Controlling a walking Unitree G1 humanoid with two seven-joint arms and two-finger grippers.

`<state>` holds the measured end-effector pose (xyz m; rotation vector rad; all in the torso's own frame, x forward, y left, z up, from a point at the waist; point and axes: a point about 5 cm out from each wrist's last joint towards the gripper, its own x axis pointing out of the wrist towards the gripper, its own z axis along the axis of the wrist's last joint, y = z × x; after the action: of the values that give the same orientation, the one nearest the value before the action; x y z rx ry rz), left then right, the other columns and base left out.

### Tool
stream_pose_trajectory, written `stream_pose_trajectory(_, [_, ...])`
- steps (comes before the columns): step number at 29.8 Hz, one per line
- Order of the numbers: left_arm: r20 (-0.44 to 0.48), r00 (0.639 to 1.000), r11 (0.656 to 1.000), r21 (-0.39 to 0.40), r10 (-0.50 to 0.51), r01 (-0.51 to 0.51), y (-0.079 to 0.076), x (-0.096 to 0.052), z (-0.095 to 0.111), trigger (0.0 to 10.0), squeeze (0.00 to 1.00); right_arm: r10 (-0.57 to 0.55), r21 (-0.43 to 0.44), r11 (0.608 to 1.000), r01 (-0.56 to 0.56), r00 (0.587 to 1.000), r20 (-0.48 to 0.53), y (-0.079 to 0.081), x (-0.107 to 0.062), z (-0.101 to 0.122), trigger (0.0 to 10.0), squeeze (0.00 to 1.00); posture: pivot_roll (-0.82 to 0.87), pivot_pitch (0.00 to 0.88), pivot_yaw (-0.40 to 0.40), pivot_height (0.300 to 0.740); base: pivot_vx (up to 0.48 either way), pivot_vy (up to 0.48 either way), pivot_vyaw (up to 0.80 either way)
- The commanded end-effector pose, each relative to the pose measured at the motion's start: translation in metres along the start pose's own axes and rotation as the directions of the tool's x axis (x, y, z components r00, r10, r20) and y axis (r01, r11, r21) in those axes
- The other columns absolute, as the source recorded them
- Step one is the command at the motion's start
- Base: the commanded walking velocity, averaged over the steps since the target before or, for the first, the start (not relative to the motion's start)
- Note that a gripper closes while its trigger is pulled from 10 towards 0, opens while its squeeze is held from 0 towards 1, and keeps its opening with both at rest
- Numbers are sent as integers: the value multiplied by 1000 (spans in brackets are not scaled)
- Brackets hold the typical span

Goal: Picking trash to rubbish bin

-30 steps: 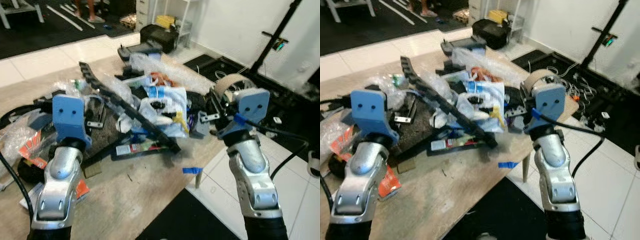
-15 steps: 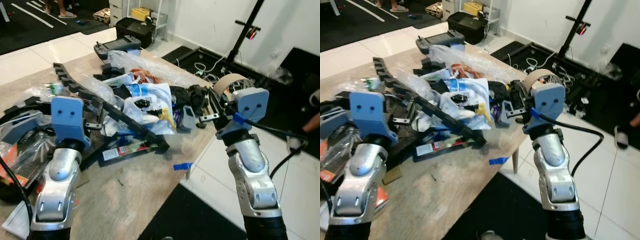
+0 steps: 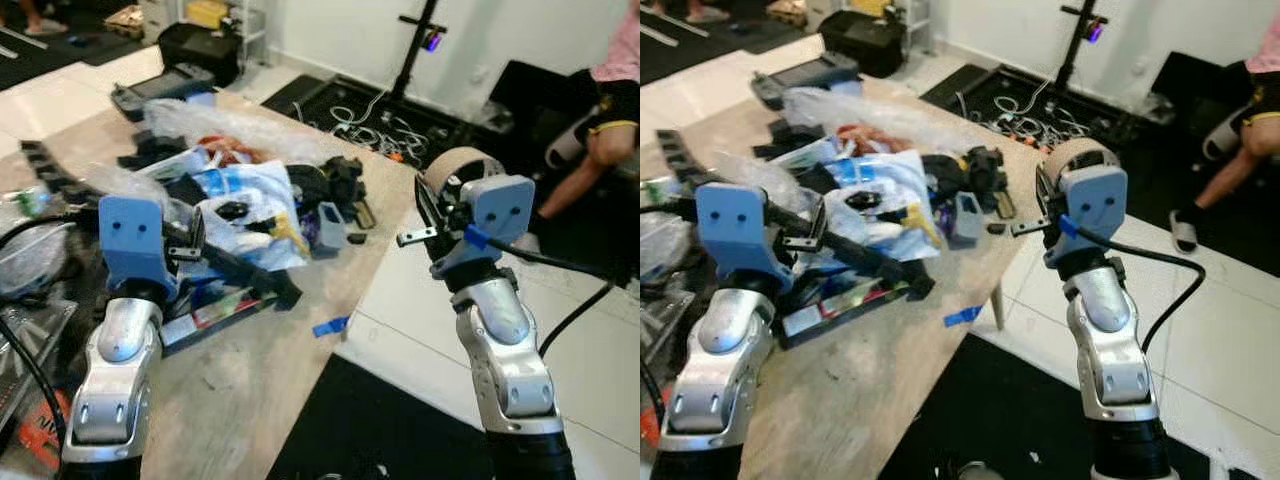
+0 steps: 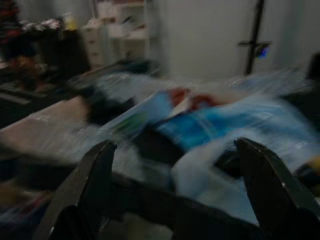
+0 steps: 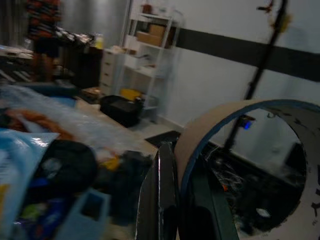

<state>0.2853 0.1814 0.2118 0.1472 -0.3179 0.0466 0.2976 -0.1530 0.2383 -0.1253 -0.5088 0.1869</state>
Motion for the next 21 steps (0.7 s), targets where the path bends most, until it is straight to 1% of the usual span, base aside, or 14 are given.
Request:
stream_pose_trajectory(1, [-10, 1000, 1000, -2, -2, 2, -1, -3, -2, 10000, 0, 6, 9, 1000, -6, 1000, -1, 2, -1, 0, 10000, 0, -24, 134, -93, 740, 0, 0, -463])
stream_pose_trajectory(21, [-11, 1000, 1000, -11, 6, -6, -1, -5, -2, 10000, 0, 30, 4, 1000, -30, 1000, -1, 4, -2, 2, 10000, 0, -32, 128, -100, 740, 0, 0, -468])
